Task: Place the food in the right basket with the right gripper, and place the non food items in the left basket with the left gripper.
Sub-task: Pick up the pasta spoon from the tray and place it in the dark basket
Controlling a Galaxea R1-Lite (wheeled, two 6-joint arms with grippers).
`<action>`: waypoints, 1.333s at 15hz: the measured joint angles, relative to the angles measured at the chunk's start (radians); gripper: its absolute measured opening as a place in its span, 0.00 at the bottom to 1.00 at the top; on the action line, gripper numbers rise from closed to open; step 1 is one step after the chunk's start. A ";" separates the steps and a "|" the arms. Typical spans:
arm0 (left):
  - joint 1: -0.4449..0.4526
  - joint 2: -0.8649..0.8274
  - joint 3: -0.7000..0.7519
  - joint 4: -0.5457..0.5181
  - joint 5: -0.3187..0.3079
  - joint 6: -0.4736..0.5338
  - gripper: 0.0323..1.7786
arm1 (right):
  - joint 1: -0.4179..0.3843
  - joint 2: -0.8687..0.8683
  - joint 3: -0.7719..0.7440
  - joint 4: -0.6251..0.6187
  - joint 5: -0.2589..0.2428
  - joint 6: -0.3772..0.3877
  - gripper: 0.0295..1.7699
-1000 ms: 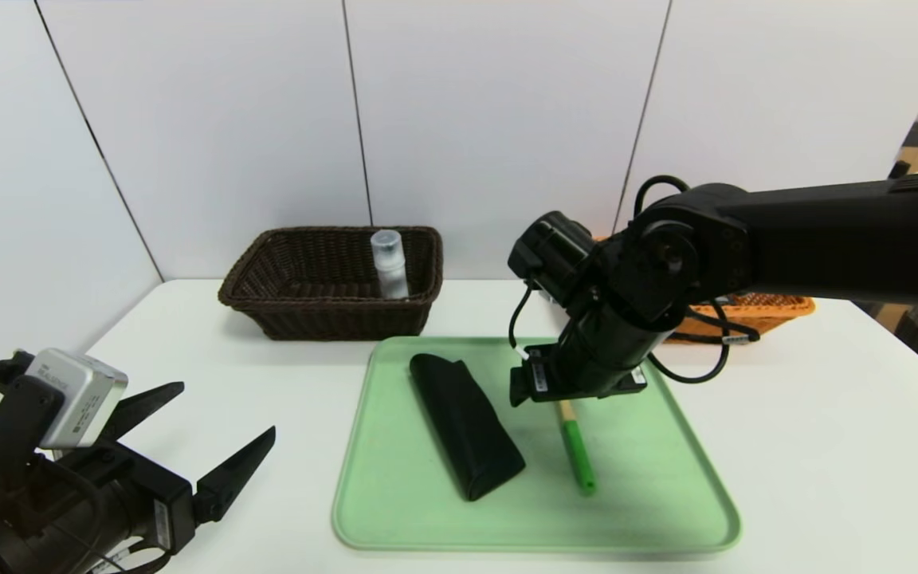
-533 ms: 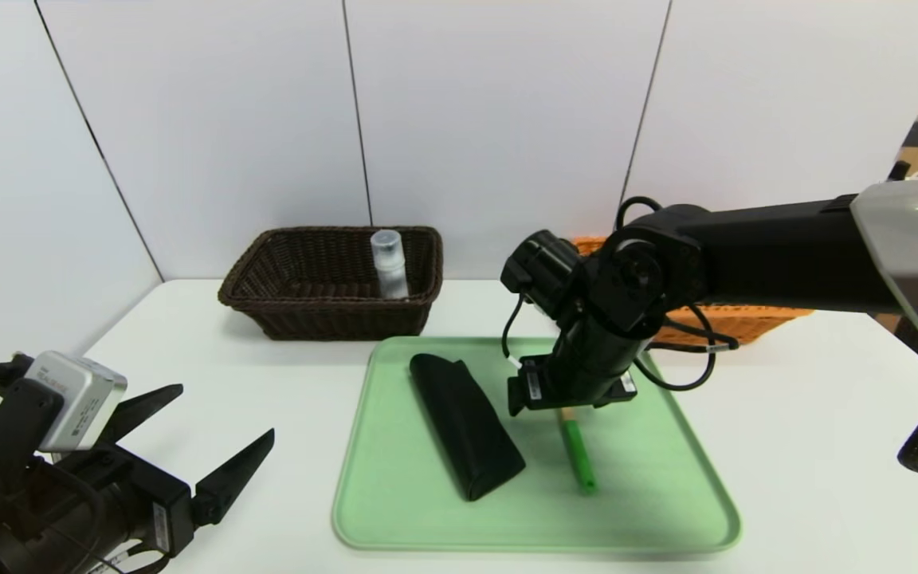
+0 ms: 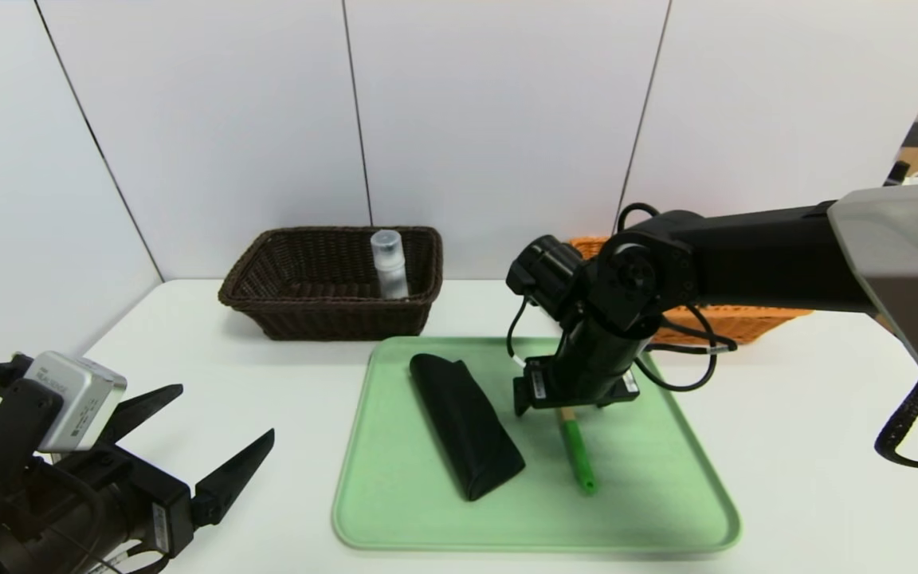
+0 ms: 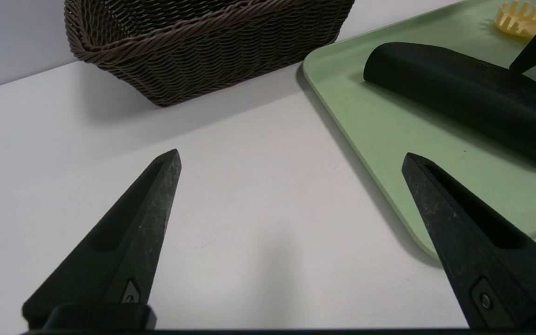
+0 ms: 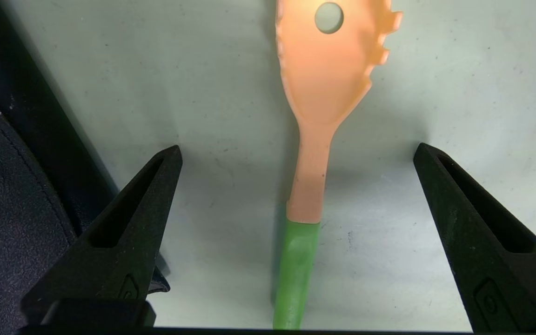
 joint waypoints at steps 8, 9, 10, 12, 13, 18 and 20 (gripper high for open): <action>0.000 -0.004 -0.001 0.000 0.000 0.000 0.95 | 0.001 0.006 0.001 0.000 -0.002 -0.004 0.76; 0.000 -0.004 -0.001 0.000 0.000 0.000 0.95 | 0.001 0.005 0.003 0.000 -0.002 -0.005 0.67; 0.000 -0.004 -0.001 0.000 0.000 0.000 0.95 | 0.001 0.005 0.003 0.001 -0.002 -0.005 0.59; 0.000 -0.004 -0.001 0.000 0.000 0.000 0.95 | 0.001 0.004 0.004 0.003 -0.005 -0.007 0.47; 0.000 -0.004 -0.001 0.000 0.000 0.000 0.95 | 0.001 0.003 0.004 0.004 -0.005 -0.007 0.42; 0.000 -0.004 -0.001 0.000 0.000 0.004 0.95 | 0.001 0.001 0.008 0.006 -0.009 -0.005 0.02; 0.000 -0.004 -0.001 0.000 0.000 0.005 0.95 | 0.001 0.000 0.008 0.006 -0.011 -0.002 0.02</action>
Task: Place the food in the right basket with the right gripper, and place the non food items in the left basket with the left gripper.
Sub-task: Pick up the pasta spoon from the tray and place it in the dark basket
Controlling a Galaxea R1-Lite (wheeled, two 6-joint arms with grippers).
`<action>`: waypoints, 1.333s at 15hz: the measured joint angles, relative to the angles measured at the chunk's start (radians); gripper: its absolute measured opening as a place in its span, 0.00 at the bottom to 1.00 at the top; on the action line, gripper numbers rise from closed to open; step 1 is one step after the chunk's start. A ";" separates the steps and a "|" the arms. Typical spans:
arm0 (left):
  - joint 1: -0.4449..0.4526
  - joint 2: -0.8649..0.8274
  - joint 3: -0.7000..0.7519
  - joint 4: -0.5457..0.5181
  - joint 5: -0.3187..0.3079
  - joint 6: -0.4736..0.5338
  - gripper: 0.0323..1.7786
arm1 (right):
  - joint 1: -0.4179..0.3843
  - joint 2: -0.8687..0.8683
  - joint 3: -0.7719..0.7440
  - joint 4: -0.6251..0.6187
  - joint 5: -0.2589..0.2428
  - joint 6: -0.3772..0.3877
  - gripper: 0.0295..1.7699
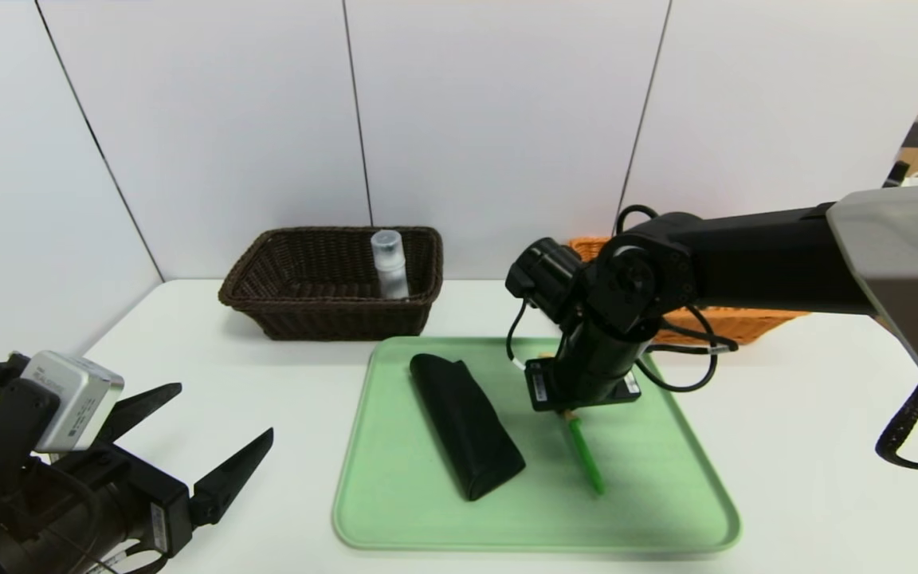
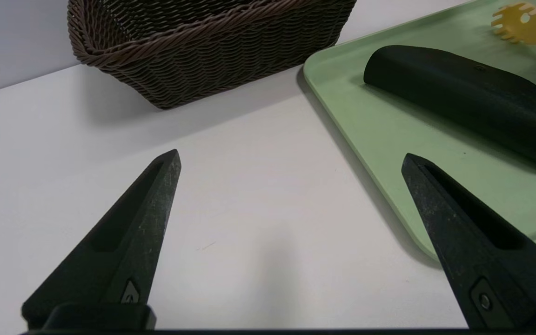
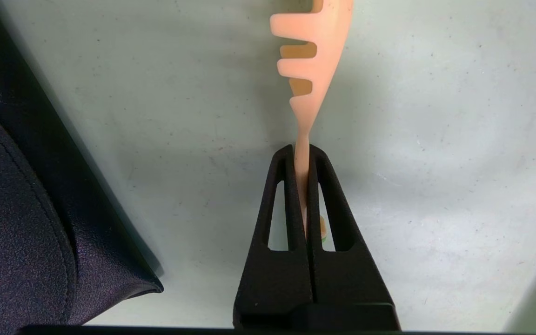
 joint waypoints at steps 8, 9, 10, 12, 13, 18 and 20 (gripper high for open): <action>0.000 0.000 -0.001 0.000 0.000 0.000 0.95 | 0.011 -0.116 0.000 -0.015 -0.007 0.005 0.02; 0.000 0.000 -0.002 0.000 -0.001 -0.001 0.95 | 0.017 -0.151 0.004 -0.025 -0.009 0.005 0.02; 0.000 0.000 -0.002 0.000 -0.001 0.000 0.95 | 0.026 -0.193 0.018 -0.045 -0.016 0.006 0.02; 0.000 0.000 -0.002 0.000 -0.001 -0.001 0.95 | 0.049 -0.272 0.071 -0.123 -0.060 0.004 0.02; -0.001 0.000 -0.002 0.000 -0.002 -0.001 0.95 | 0.061 -0.311 0.110 -0.183 -0.094 -0.001 0.02; -0.001 0.001 -0.003 0.000 -0.001 0.000 0.95 | 0.080 -0.417 0.295 -0.534 -0.123 -0.077 0.02; 0.000 0.000 -0.003 0.000 -0.001 0.001 0.95 | 0.081 -0.427 0.381 -0.716 -0.125 -0.143 0.02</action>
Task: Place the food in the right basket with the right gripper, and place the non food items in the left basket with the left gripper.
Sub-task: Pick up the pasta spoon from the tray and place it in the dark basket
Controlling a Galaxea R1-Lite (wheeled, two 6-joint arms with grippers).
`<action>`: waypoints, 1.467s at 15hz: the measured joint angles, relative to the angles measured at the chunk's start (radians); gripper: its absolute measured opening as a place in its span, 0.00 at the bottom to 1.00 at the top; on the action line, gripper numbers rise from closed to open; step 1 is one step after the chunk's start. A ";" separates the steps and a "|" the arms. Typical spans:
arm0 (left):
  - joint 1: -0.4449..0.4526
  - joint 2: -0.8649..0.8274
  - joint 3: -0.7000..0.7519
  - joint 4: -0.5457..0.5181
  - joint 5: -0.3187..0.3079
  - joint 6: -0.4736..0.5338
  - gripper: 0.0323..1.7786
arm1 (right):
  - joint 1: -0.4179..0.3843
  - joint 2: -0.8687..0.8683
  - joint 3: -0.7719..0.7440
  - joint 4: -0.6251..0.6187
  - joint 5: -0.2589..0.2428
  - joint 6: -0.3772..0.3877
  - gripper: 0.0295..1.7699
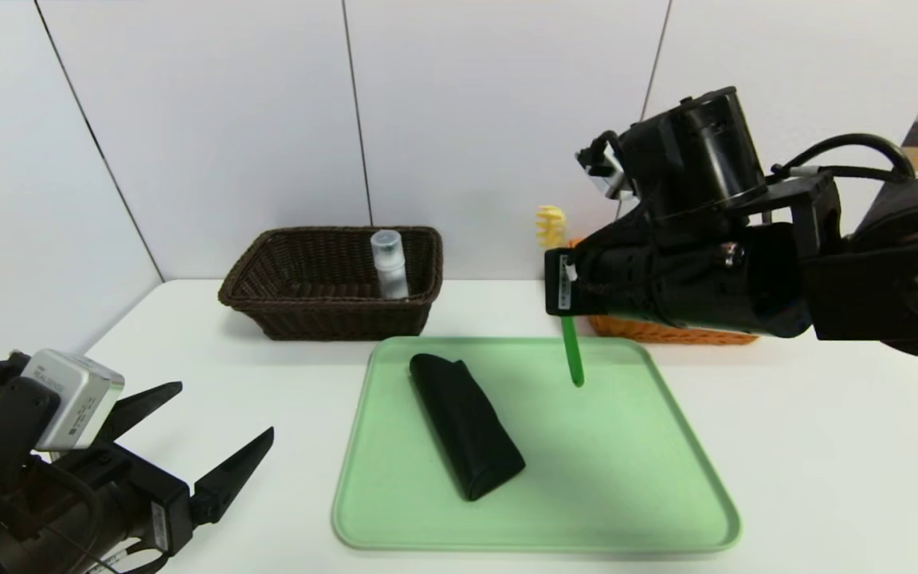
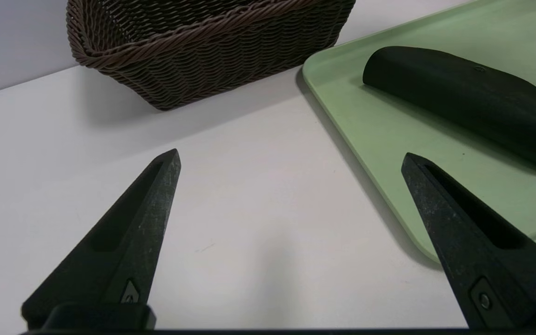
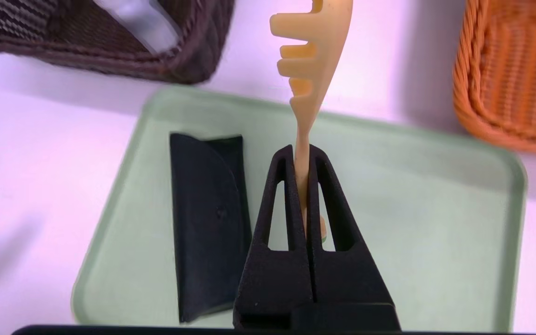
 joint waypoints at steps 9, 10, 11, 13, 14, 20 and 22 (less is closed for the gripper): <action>0.000 0.001 0.000 0.000 0.000 0.001 0.95 | 0.023 0.066 0.127 -0.563 0.008 -0.216 0.02; 0.000 0.001 -0.001 0.000 0.001 0.000 0.95 | 0.024 0.081 0.111 -0.570 0.008 -0.226 0.02; 0.000 0.002 -0.001 0.000 0.000 0.000 0.95 | 0.025 0.099 0.088 -0.581 0.008 -0.242 0.02; 0.000 0.002 -0.001 0.000 0.000 0.001 0.95 | 0.027 0.140 0.039 -0.611 0.008 -0.270 0.02; 0.000 0.002 0.000 0.000 0.001 0.000 0.95 | 0.026 0.162 0.011 -0.627 0.008 -0.287 0.02; -0.002 0.002 0.003 0.005 -0.002 0.000 0.95 | 0.028 0.302 -0.173 -0.637 0.010 -0.349 0.02; -0.006 0.003 0.003 0.005 -0.002 0.000 0.95 | 0.029 0.351 -0.243 -0.637 0.011 -0.360 0.02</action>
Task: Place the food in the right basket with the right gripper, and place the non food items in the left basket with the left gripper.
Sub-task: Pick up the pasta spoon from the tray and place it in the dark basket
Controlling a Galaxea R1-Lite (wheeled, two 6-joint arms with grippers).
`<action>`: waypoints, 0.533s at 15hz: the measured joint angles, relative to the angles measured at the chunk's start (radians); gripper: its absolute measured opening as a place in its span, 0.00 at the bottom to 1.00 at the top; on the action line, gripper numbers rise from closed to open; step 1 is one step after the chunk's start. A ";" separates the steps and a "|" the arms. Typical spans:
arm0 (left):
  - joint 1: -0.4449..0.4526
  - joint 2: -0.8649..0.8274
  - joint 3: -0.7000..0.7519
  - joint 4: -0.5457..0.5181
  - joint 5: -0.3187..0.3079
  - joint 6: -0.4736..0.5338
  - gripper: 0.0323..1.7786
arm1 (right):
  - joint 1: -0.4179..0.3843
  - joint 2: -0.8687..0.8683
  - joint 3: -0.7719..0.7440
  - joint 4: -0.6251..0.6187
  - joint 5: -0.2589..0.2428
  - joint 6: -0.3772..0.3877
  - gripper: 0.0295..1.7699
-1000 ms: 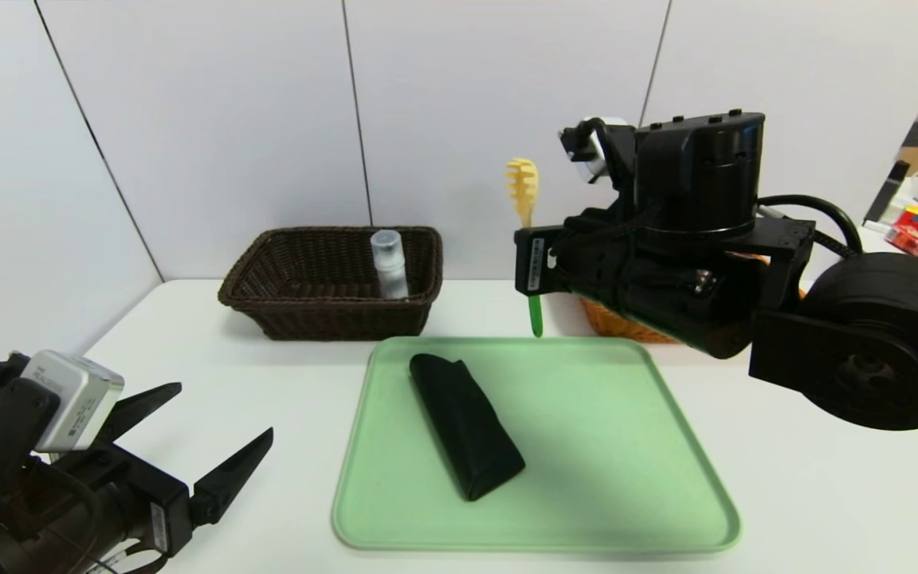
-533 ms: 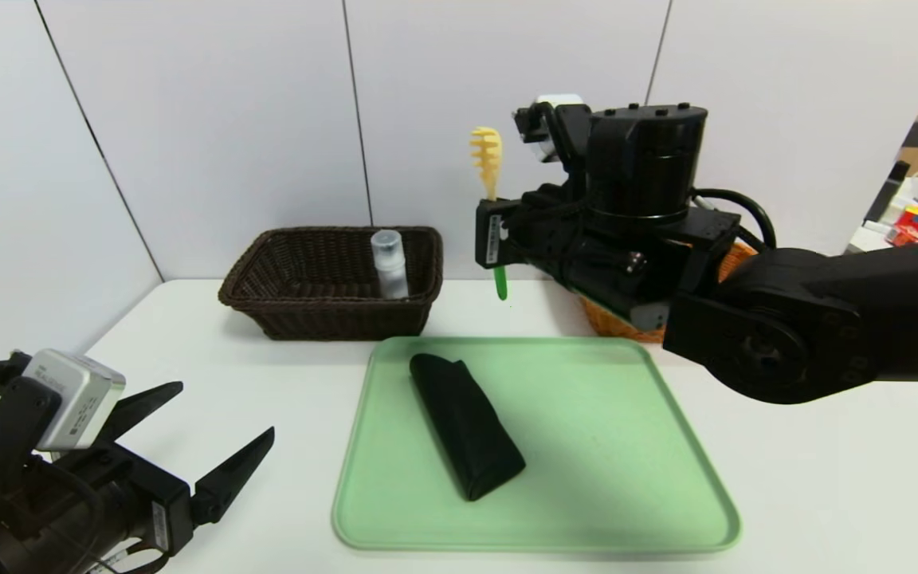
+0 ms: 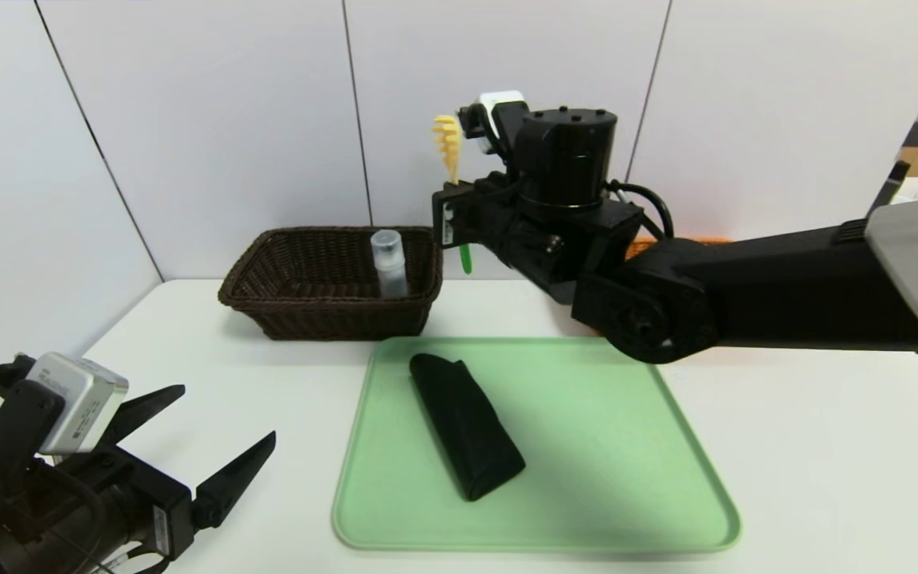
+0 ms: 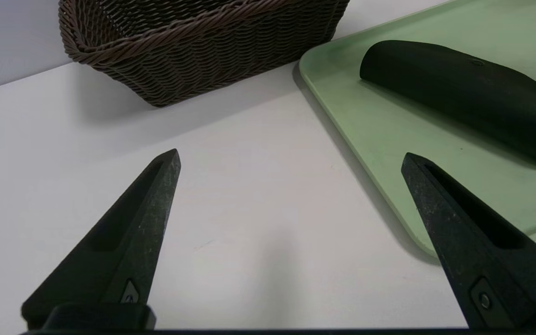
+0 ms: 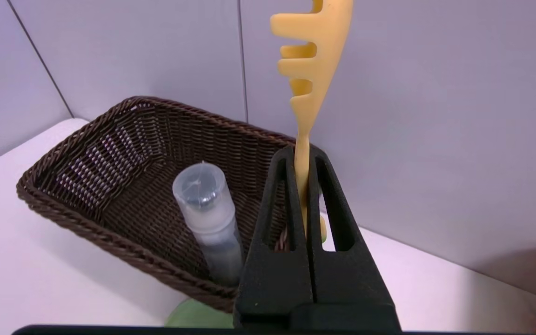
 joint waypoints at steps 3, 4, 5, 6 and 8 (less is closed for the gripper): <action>-0.004 0.002 -0.001 0.000 0.000 -0.001 0.95 | 0.008 0.079 -0.114 0.000 0.006 -0.040 0.02; -0.006 0.003 -0.001 0.000 0.000 -0.001 0.95 | 0.011 0.108 -0.158 0.000 0.011 -0.055 0.02; -0.009 0.003 -0.001 0.000 0.000 -0.001 0.95 | 0.013 0.138 -0.202 0.000 0.017 -0.068 0.02; -0.012 0.003 -0.001 0.000 0.000 0.000 0.95 | 0.014 0.168 -0.247 0.001 0.024 -0.080 0.02; -0.016 0.001 0.005 -0.001 0.000 0.000 0.95 | 0.013 0.229 -0.332 0.002 0.041 -0.102 0.02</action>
